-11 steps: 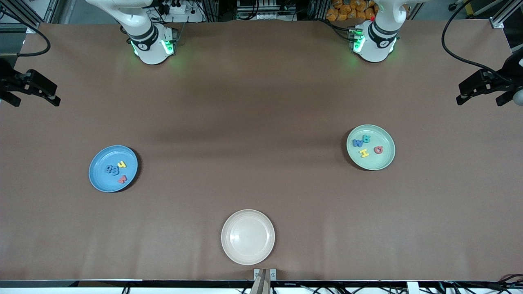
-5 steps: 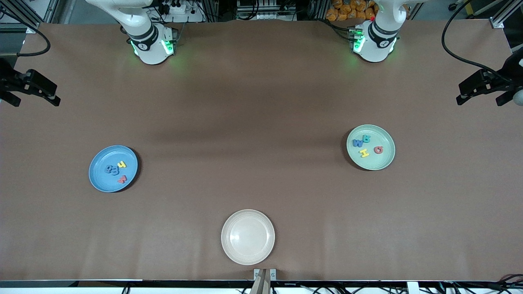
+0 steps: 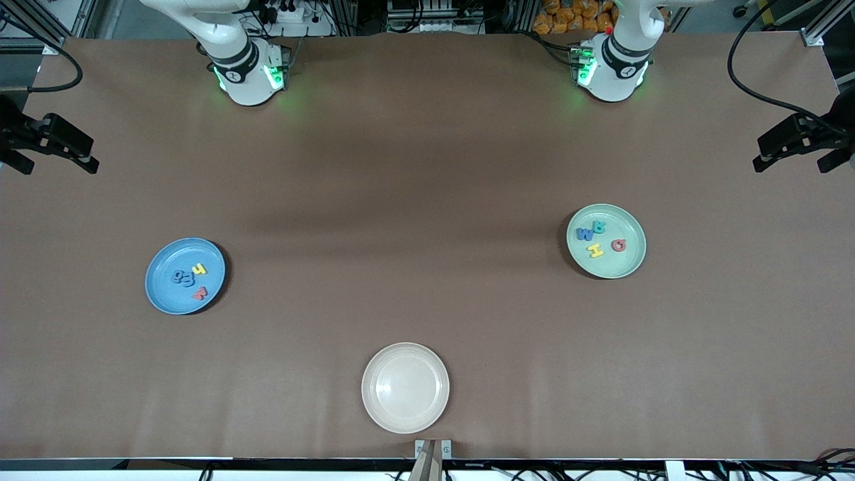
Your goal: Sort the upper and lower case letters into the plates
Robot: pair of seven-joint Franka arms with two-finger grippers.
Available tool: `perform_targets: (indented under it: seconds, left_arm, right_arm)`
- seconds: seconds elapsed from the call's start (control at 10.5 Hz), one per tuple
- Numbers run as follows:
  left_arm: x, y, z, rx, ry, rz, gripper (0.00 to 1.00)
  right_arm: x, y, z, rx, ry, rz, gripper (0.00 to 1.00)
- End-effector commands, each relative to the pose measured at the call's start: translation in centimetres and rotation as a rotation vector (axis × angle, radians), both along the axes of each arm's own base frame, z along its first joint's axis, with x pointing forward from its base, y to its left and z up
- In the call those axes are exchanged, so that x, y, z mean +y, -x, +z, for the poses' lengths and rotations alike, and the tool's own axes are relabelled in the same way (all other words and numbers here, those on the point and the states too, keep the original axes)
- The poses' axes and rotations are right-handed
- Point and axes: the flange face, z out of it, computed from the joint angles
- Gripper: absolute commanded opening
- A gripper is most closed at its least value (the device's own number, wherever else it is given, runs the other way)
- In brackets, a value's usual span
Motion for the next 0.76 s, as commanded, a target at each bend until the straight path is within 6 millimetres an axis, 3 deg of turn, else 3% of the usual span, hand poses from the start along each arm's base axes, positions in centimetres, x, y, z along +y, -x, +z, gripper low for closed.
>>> perform_targets:
  seconds: [0.0, 0.66]
  left_arm:
    - [0.07, 0.24, 0.57, 0.004, -0.02, -0.015, 1.0]
    - [0.43, 0.29, 0.59, 0.004, -0.024, -0.007, 1.0]
  right_arm:
    - [-0.04, 0.05, 0.38, 0.001, -0.014, 0.011, 1.0]
    - [-0.04, 0.05, 0.3, 0.003, -0.014, 0.011, 1.0]
